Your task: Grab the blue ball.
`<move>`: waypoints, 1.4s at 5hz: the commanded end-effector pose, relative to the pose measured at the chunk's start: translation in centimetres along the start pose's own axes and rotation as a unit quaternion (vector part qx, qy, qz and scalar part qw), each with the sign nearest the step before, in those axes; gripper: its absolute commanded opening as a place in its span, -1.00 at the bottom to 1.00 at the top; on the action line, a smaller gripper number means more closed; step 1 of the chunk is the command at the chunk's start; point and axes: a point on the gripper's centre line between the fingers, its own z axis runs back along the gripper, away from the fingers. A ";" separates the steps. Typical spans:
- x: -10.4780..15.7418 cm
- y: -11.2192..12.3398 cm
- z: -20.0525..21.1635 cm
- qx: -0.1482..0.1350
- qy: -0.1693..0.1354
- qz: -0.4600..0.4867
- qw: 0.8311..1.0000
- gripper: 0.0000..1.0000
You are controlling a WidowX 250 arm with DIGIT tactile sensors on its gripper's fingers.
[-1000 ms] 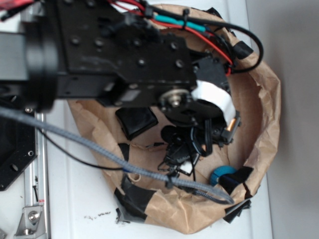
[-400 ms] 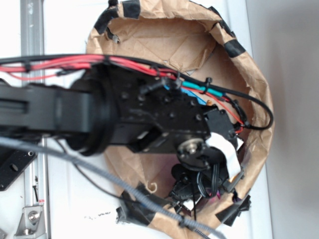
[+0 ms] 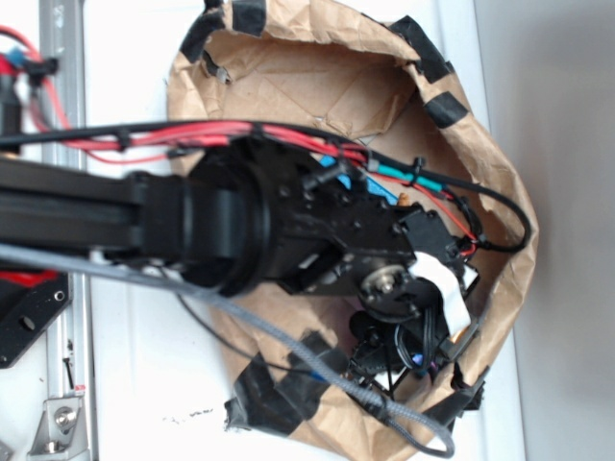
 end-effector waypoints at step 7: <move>1.1 2.3 12.2 0.056 0.034 0.122 0.990 1.00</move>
